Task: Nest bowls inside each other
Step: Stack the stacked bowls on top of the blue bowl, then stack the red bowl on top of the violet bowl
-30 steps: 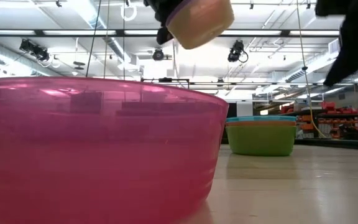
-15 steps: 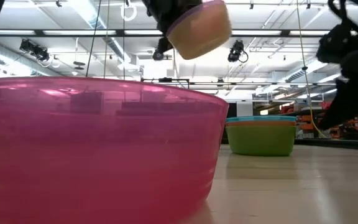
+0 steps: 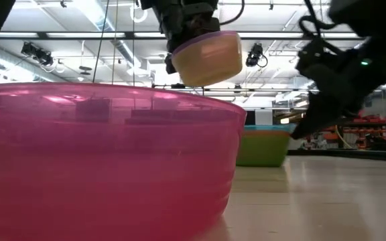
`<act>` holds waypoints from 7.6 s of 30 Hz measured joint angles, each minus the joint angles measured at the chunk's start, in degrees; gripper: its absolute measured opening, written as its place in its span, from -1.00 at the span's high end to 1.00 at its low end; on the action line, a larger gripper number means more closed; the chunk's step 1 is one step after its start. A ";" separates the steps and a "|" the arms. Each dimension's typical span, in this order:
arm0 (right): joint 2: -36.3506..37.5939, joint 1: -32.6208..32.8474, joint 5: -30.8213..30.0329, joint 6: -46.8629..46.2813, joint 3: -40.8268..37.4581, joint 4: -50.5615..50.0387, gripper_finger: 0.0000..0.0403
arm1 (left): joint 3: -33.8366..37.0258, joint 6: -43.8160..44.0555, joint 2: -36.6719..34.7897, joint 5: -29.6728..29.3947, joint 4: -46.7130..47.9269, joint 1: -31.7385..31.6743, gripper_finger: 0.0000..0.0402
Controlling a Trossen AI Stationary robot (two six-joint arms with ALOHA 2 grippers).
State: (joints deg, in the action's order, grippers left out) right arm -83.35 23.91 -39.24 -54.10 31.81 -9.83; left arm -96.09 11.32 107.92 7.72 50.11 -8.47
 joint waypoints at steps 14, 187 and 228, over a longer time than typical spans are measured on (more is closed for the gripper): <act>0.00 -9.18 7.00 16.68 0.00 15.62 1.00 | -0.02 0.06 0.90 0.18 1.22 -0.37 0.94; 0.19 11.36 17.11 12.99 24.57 -10.77 0.92 | -9.96 45.10 4.02 -36.06 34.90 51.66 0.39; 0.13 5.90 22.86 11.83 19.24 -11.48 0.92 | 3.22 23.99 3.63 -13.46 9.76 37.55 0.78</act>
State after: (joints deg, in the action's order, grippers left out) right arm -83.22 29.81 -16.38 -42.27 51.06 -21.31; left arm -92.87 35.31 111.55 -5.74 59.87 29.08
